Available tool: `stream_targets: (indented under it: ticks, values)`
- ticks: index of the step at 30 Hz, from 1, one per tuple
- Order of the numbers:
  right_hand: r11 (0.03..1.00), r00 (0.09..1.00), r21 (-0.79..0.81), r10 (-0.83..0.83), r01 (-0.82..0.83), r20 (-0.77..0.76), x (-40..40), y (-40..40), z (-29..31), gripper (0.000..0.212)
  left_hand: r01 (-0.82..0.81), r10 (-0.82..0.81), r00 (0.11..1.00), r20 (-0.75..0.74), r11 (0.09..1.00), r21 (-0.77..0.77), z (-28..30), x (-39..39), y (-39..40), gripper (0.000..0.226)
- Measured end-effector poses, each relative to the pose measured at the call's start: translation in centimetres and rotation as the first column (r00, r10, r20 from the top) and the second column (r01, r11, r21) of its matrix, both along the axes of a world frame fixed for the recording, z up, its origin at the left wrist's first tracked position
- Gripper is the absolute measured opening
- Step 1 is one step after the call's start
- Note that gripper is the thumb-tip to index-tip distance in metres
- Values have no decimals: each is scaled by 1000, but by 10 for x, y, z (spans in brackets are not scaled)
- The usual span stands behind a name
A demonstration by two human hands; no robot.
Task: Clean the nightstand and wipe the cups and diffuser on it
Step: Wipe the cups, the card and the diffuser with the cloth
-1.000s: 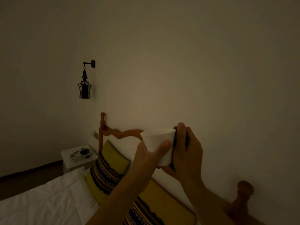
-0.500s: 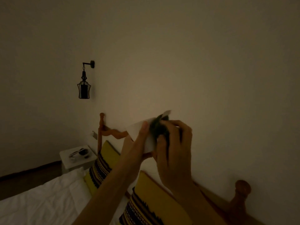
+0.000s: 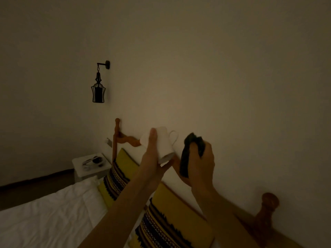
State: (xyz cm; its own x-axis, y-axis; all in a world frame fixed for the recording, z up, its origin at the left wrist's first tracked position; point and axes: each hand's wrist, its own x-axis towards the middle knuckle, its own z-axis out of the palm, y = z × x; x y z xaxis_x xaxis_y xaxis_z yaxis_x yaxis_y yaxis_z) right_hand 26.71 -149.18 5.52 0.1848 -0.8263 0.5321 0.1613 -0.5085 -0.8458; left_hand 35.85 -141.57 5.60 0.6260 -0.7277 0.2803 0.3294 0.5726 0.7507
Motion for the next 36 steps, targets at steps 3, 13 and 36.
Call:
stream_targets:
  ticks: [3,13,36]
  values:
    - [999,1000,-47,18,-18,-3,-1,20,-14,32,48,-48,996,-75,999,-5,3,2,-6,85]
    - [993,999,-122,14,-8,45,-4,39,-24,25,-106,109,993,-40,992,64,1,-2,-14,43]
    - [663,974,733,226,-149,-6,19,26,-200,24,-251,154,960,233,844,475,-187,46,25,74]
